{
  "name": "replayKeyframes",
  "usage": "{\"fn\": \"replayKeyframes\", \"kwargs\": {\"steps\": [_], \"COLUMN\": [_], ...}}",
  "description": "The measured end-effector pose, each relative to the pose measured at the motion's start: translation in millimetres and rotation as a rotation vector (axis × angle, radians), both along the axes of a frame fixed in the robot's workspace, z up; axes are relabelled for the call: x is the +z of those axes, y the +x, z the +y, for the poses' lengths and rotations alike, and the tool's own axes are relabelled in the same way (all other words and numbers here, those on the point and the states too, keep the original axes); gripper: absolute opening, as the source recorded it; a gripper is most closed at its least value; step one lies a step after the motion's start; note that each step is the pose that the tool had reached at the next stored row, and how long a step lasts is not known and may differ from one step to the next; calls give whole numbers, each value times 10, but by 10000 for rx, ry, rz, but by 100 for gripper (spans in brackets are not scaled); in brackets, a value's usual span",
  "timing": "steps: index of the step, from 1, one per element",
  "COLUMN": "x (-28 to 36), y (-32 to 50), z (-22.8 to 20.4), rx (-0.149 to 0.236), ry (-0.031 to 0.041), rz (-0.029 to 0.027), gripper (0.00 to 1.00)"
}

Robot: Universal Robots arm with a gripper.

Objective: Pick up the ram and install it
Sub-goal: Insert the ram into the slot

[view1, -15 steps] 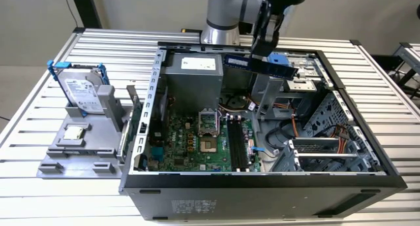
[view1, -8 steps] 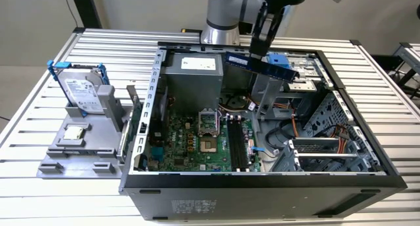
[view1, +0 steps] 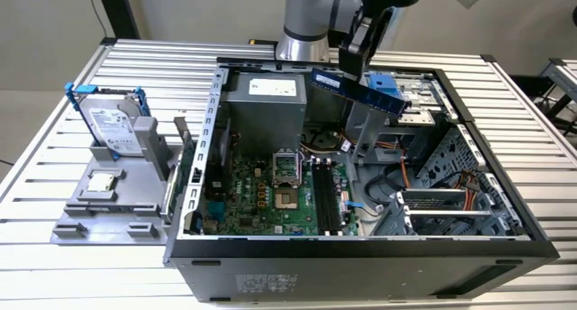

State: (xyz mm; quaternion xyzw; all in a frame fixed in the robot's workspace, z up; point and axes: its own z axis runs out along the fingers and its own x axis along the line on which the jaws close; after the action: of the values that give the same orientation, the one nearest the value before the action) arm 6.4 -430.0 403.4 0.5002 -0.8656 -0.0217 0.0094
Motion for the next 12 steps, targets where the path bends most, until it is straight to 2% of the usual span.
{"fn": "replayKeyframes", "kwargs": {"steps": [12], "x": [0], "y": [0], "z": [0], "rx": [-1830], "ry": [-1], "rz": [0], "gripper": [0]}}
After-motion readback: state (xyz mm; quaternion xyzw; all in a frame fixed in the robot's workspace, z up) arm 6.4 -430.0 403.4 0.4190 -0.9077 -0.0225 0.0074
